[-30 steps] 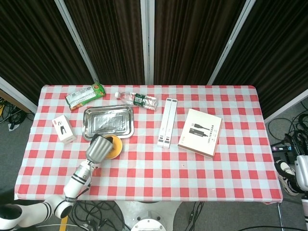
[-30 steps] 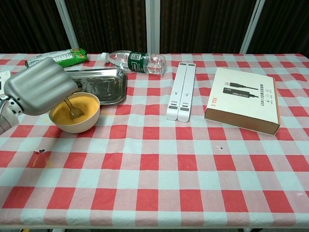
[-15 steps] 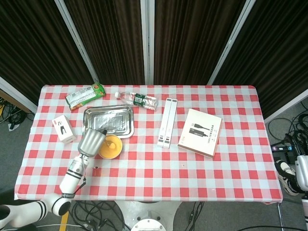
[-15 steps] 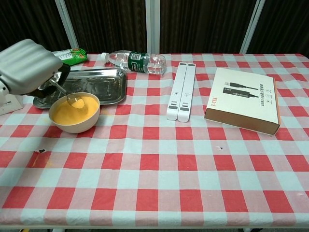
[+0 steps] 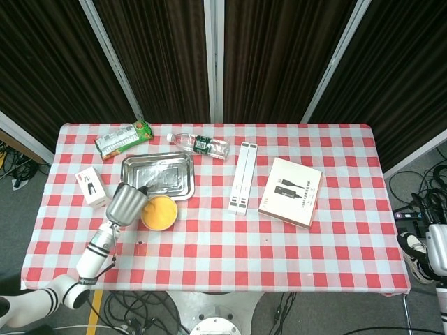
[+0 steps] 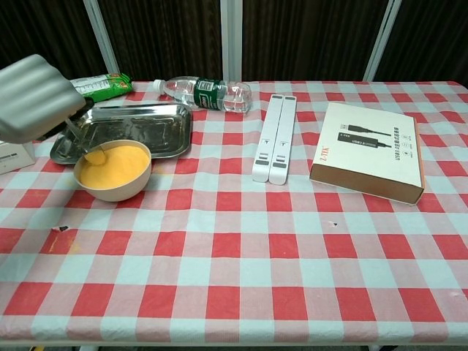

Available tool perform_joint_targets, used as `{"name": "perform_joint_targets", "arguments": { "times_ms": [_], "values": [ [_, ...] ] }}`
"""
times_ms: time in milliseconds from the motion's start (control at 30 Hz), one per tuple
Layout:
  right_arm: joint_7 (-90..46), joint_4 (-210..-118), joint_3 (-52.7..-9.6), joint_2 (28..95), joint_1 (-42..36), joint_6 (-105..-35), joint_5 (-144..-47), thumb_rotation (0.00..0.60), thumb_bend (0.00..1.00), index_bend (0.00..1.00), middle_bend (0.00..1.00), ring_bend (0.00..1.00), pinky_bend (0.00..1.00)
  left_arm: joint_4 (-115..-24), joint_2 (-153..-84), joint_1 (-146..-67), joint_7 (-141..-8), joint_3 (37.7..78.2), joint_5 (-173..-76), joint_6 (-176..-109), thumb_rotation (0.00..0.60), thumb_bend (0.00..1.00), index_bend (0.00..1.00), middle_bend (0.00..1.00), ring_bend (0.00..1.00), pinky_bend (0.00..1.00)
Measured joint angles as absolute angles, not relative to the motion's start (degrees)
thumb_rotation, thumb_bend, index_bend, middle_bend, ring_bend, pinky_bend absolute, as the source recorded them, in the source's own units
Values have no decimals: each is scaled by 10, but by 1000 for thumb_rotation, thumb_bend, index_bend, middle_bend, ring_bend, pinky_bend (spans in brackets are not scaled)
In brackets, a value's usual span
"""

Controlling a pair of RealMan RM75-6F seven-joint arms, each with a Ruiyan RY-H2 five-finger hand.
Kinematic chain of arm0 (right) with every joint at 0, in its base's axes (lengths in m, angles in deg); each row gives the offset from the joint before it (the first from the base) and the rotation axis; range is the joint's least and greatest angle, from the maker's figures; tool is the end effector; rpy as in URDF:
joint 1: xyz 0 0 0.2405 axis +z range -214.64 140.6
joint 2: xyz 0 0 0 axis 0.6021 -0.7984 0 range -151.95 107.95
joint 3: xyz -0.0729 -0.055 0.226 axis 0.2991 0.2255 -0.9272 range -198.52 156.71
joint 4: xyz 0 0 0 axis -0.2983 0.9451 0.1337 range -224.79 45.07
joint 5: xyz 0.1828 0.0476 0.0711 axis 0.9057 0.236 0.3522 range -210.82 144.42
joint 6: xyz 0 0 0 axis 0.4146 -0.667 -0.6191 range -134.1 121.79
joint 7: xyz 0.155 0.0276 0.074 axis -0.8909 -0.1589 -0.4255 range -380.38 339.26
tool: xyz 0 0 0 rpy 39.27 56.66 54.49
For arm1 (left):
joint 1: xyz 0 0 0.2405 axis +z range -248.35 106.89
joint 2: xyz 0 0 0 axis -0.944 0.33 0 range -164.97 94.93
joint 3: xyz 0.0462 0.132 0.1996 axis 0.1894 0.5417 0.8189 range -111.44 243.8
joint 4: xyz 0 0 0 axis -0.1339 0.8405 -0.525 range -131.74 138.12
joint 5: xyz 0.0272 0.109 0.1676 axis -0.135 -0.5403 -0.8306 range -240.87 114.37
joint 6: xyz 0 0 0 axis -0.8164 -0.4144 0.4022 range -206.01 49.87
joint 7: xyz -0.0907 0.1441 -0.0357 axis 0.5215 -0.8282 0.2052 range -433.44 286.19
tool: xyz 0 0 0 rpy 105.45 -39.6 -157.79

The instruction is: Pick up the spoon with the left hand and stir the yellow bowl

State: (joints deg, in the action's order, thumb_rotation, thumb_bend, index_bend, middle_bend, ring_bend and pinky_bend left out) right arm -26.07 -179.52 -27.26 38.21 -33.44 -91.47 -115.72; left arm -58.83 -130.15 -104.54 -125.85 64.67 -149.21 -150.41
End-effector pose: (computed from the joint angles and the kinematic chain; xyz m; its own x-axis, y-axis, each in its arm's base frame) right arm -0.3165 -0.2150 0.2037 0.4038 0.0675 0.9124 -0.9141 0.0695 0.3994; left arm -0.1979 0.3384 -0.0069 0.9135 -0.3264 0.2430 0.1432 -0.3012 -0.9428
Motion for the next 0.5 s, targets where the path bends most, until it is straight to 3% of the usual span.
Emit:
{"name": "perform_joint_targets", "arguments": {
  "times_ms": [500],
  "values": [
    [-259,-1798,-273,381,-334,-909,-1153,600,146,91,224,26,128,-528,-1317,-1063,-1311,646,-1535,-1516,600,443,729,1000,996,966]
  ]
}}
